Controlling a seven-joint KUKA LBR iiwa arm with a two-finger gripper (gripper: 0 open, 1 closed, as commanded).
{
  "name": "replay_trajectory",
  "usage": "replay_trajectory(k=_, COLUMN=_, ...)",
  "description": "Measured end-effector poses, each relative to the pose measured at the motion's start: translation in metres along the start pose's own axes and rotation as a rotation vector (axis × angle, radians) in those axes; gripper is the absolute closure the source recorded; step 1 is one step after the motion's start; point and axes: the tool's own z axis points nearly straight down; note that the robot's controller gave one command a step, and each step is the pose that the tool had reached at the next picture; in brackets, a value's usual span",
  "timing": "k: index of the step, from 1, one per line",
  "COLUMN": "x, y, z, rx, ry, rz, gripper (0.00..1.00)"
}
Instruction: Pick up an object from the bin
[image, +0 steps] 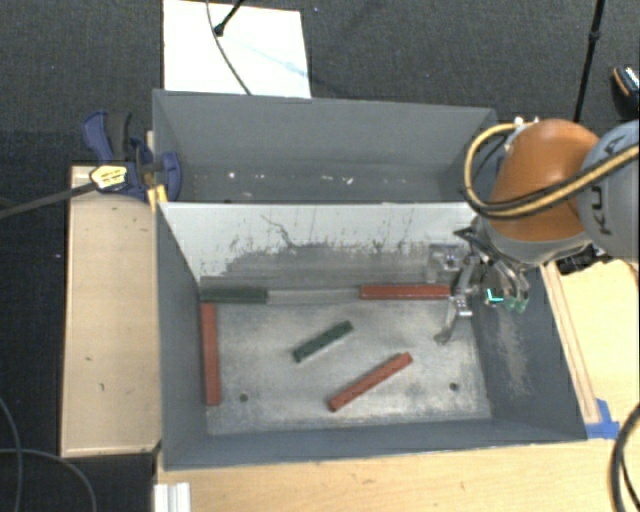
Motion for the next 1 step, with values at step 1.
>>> replay_trajectory(k=1, x=0.0311, y=0.0612, z=0.0758, rx=-0.001, ry=-0.003, rz=-0.568, gripper=0.0)
